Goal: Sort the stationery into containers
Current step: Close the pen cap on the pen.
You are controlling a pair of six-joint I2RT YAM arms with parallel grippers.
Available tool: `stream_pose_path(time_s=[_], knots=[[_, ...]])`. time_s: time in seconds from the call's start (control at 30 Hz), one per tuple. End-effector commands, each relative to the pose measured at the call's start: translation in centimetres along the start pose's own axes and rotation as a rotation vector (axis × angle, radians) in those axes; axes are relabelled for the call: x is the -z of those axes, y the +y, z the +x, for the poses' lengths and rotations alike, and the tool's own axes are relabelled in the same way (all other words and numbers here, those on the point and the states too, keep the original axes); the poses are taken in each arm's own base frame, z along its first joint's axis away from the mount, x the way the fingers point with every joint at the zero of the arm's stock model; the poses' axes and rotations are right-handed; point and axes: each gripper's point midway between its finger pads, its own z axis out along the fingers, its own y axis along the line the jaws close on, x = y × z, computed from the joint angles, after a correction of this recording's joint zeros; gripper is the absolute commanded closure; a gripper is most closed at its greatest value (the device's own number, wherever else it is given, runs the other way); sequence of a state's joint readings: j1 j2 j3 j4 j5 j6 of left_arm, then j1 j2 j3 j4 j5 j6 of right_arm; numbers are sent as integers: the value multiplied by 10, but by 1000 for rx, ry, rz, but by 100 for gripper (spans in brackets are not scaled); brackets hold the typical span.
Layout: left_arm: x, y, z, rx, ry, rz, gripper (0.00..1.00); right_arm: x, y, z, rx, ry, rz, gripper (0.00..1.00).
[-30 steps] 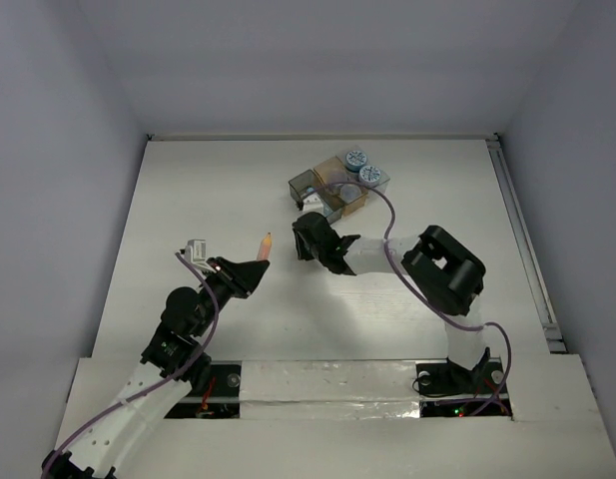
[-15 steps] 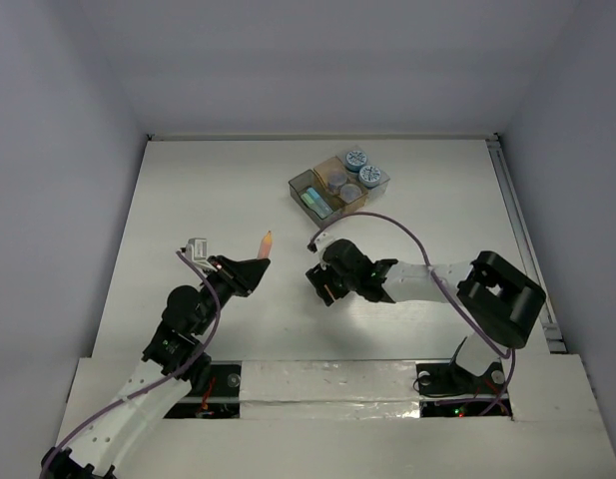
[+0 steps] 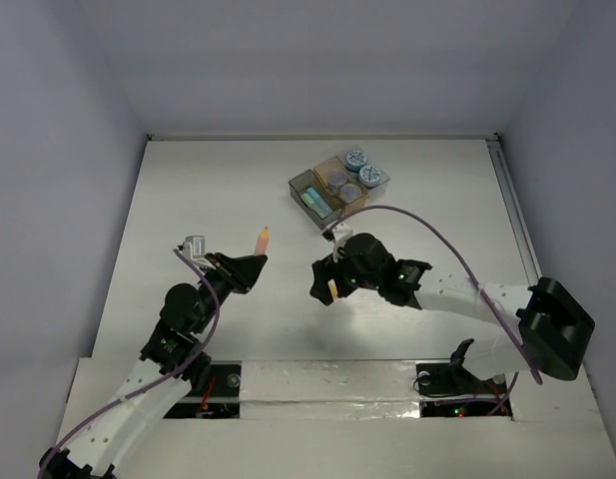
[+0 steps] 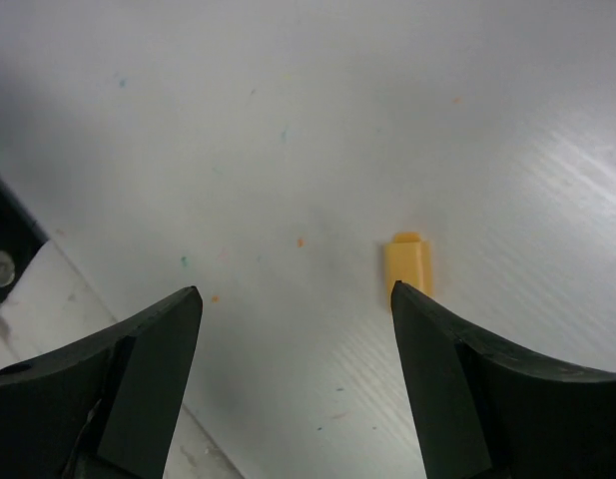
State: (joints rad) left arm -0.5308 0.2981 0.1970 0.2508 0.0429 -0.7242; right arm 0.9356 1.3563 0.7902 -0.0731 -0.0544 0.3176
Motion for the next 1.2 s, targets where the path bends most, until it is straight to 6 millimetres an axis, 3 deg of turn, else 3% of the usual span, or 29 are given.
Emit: stream_pose_path(time_s=[0.0,0.07,0.33,0.73,0.93,1.1,1.17], knots=[[-4,-24,-26,-51,-64,56,100,-4,29,40,-115,113,-149,18],[-6,-24,-26,-68,-61,55,100,-9,26,53,-147,149,-138,18],[-13,-24,-24,-72,-59,64,100,-35,20,61,-205,151,-111,18],[-28,-24,-19,-18,15,16,100,-35,-38,77,-235,175,213,18],[-40,-26,-22,-34,39,-14,100,-35,-48,71,-221,148,240,11],[-47,-26,-22,-44,57,-29,100,-45,-48,60,-189,146,242,12],[-48,-23,-22,-43,52,-40,100,-45,-52,62,-177,163,270,18]])
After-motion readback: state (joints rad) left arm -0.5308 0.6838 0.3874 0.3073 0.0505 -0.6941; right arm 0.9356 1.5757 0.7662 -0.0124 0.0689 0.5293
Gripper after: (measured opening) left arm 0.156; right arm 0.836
